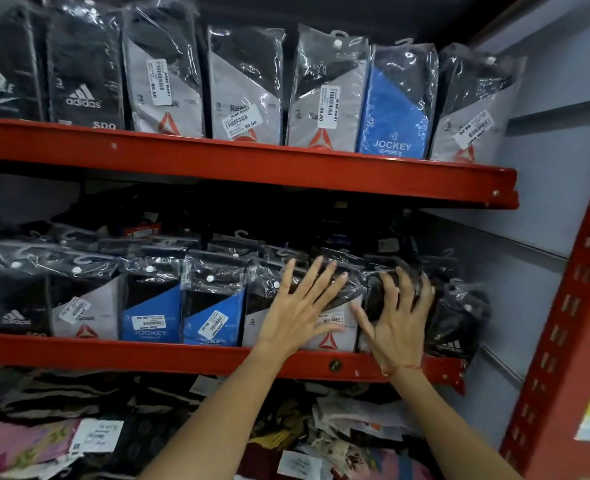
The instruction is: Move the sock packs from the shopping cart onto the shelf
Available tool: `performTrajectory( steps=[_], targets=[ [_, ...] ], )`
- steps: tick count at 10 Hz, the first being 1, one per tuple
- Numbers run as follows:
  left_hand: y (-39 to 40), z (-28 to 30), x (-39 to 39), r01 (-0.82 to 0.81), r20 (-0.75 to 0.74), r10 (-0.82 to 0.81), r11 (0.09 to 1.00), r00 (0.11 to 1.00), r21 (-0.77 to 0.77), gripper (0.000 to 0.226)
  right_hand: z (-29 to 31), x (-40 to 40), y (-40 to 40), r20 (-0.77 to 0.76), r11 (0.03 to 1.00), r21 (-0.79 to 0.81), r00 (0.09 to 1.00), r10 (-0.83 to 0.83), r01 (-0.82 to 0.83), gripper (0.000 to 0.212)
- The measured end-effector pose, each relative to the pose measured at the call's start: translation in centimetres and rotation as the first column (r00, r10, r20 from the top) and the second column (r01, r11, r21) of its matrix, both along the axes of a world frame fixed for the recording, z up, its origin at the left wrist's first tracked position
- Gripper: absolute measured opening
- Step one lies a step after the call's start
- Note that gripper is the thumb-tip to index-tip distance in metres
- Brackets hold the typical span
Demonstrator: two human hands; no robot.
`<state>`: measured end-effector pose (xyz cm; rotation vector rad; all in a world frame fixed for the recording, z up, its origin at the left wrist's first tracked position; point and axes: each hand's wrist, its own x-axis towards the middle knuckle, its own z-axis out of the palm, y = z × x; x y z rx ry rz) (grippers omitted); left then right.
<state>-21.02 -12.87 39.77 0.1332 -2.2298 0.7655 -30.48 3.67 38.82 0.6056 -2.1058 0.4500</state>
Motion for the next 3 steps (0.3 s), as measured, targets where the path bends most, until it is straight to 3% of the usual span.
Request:
performTrajectory(
  steps=[3],
  targets=[
    [1.5, 1.4, 2.3, -0.048, -0.027, 0.050, 0.997, 0.998, 0.067, 0.089, 1.5, 2.2, 0.8, -0.027, 1.000, 0.024, 1.000, -0.011, 0.011, 0.089]
  ],
)
